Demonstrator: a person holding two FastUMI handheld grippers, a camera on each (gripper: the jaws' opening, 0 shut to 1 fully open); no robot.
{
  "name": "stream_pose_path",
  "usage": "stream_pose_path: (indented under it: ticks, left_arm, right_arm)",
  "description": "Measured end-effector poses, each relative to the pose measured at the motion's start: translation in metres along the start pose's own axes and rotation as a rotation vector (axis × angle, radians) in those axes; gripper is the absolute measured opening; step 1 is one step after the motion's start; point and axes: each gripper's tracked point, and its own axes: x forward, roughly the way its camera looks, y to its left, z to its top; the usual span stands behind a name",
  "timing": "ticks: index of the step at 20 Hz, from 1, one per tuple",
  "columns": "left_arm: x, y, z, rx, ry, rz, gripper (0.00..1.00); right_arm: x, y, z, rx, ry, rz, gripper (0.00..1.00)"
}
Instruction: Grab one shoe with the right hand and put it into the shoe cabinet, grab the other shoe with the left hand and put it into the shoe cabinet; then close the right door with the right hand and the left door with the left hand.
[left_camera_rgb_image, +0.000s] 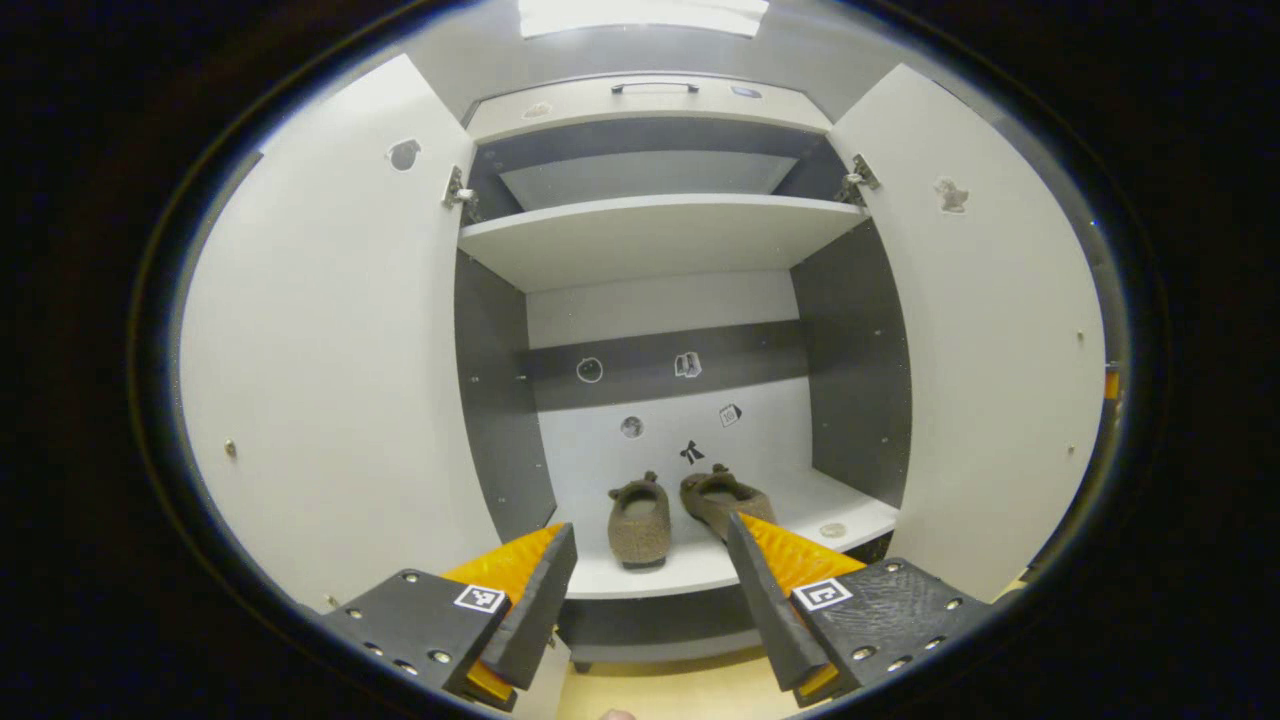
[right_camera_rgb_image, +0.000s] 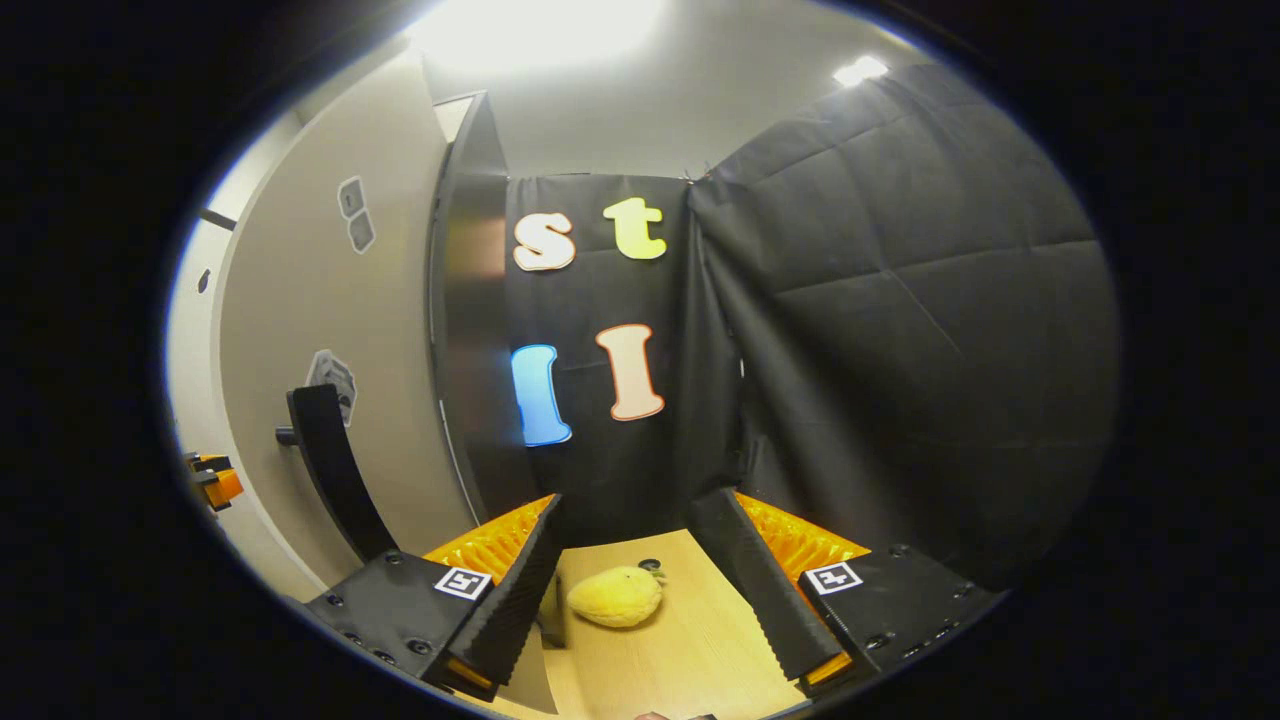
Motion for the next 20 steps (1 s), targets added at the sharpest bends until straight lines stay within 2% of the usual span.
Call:
stream_pose_path:
  ticks: [2, 3, 7, 8, 9, 11, 12, 13, 15, 16, 20]
  left_arm:
    - [-0.013, -0.003, -0.003, -0.024, 0.011, 0.030, 0.95]
    - [-0.021, -0.003, -0.006, -0.034, 0.018, 0.056, 0.88]
    - [-0.050, -0.010, -0.021, -0.100, 0.041, 0.107, 0.88]
    - [-0.058, -0.010, -0.025, -0.116, 0.048, 0.120, 0.95]
    - [-0.065, -0.008, -0.029, -0.121, 0.061, 0.138, 0.88]
    - [-0.079, -0.001, -0.034, -0.106, 0.083, 0.175, 0.88]
    - [-0.086, 0.004, -0.034, -0.098, 0.087, 0.192, 0.88]
    - [-0.091, 0.009, -0.034, -0.097, 0.090, 0.206, 0.95]
    - [-0.096, 0.019, -0.033, -0.120, 0.081, 0.220, 0.80]
    - [-0.098, 0.025, -0.031, -0.144, 0.078, 0.227, 0.95]
    - [-0.108, 0.050, -0.027, -0.178, 0.057, 0.229, 0.95]
  right_arm:
    - [0.005, 0.008, 0.005, -0.009, -0.004, 0.044, 0.98]
    - [0.009, 0.014, 0.006, -0.005, -0.003, 0.074, 0.98]
    - [0.014, 0.036, 0.008, -0.045, 0.032, 0.196, 0.98]
    - [0.014, 0.042, 0.008, -0.044, 0.036, 0.227, 0.98]
    - [0.014, 0.049, 0.009, -0.035, 0.037, 0.258, 0.98]
    - [0.009, 0.057, 0.012, -0.024, 0.031, 0.293, 0.98]
    - [0.008, 0.060, 0.013, -0.013, 0.029, 0.298, 0.98]
    - [0.006, 0.059, 0.012, -0.001, 0.037, 0.289, 0.97]
    - [0.006, 0.061, 0.011, 0.020, 0.049, 0.281, 0.96]
    - [0.005, 0.063, 0.011, 0.028, 0.057, 0.283, 0.97]
    - [0.002, 0.064, 0.010, 0.038, 0.064, 0.232, 0.97]
